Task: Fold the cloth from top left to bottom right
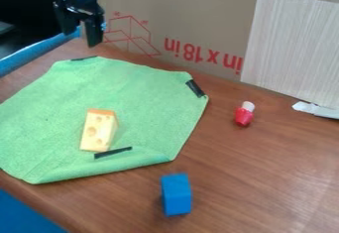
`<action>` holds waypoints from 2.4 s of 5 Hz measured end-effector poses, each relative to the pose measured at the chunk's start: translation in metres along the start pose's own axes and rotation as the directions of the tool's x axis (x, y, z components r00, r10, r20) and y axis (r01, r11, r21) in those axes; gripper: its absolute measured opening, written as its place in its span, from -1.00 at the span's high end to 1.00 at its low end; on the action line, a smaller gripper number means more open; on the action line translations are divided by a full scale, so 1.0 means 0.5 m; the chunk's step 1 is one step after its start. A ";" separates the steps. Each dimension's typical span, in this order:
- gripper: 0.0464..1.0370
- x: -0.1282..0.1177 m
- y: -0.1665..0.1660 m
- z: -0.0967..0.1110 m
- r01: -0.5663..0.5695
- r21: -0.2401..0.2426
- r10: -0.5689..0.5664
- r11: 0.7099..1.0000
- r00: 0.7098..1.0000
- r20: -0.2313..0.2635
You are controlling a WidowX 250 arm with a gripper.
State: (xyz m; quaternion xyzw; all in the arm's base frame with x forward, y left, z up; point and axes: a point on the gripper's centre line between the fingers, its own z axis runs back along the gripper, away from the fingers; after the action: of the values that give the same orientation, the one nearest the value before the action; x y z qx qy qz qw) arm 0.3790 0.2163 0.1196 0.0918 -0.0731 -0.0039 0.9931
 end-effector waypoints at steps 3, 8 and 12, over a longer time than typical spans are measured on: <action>-0.93 -0.001 0.057 -0.038 0.236 -0.076 -0.226 0.969 0.967 0.118; -0.93 0.023 0.073 -0.140 0.369 -0.273 -0.320 0.889 0.925 0.207; 0.32 0.025 0.059 -0.165 0.362 -0.249 -0.329 0.898 0.930 0.165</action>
State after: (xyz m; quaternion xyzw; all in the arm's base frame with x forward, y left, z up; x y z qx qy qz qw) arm 0.4033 0.2602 0.0468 -0.0362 -0.1133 -0.1958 0.9734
